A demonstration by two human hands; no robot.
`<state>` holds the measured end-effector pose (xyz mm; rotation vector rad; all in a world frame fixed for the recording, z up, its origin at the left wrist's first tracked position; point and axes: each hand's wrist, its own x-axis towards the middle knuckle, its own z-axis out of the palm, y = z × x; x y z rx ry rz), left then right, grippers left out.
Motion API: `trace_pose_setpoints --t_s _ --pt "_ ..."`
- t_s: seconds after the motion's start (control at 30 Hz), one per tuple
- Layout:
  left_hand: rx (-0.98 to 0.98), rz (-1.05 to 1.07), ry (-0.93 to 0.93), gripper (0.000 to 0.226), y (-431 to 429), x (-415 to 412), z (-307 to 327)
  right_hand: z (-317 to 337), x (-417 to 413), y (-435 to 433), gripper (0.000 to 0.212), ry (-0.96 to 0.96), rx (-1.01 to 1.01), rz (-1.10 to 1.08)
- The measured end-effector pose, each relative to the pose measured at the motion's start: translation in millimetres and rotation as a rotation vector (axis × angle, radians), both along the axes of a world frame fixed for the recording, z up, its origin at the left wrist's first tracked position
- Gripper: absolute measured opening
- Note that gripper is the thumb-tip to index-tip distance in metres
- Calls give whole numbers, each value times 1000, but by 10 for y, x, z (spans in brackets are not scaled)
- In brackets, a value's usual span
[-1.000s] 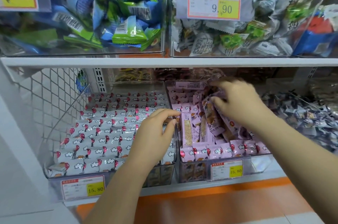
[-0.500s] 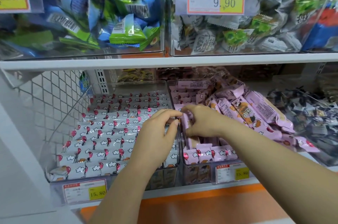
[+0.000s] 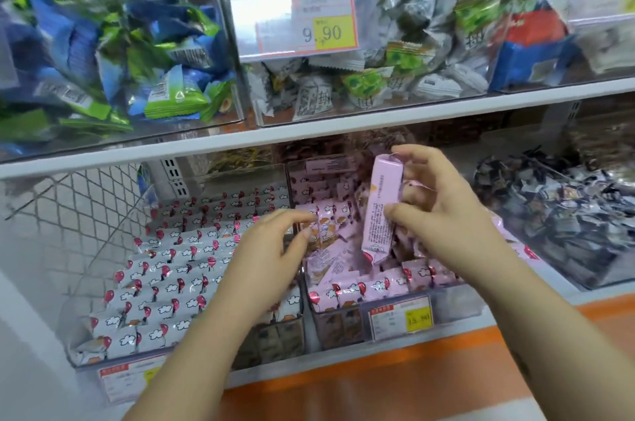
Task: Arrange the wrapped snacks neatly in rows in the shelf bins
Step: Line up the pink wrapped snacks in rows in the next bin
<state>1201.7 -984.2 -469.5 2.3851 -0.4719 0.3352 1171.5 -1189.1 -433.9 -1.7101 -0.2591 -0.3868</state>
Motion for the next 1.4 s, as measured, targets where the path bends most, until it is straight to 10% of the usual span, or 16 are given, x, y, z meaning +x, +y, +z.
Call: trace_pose_setpoints --t_s 0.63,1.4 --pt "970 -175 536 32 -736 768 145 43 -312 -611 57 68 17 123" --pt "355 -176 908 41 -724 925 95 -52 -210 -553 60 70 -52 125"
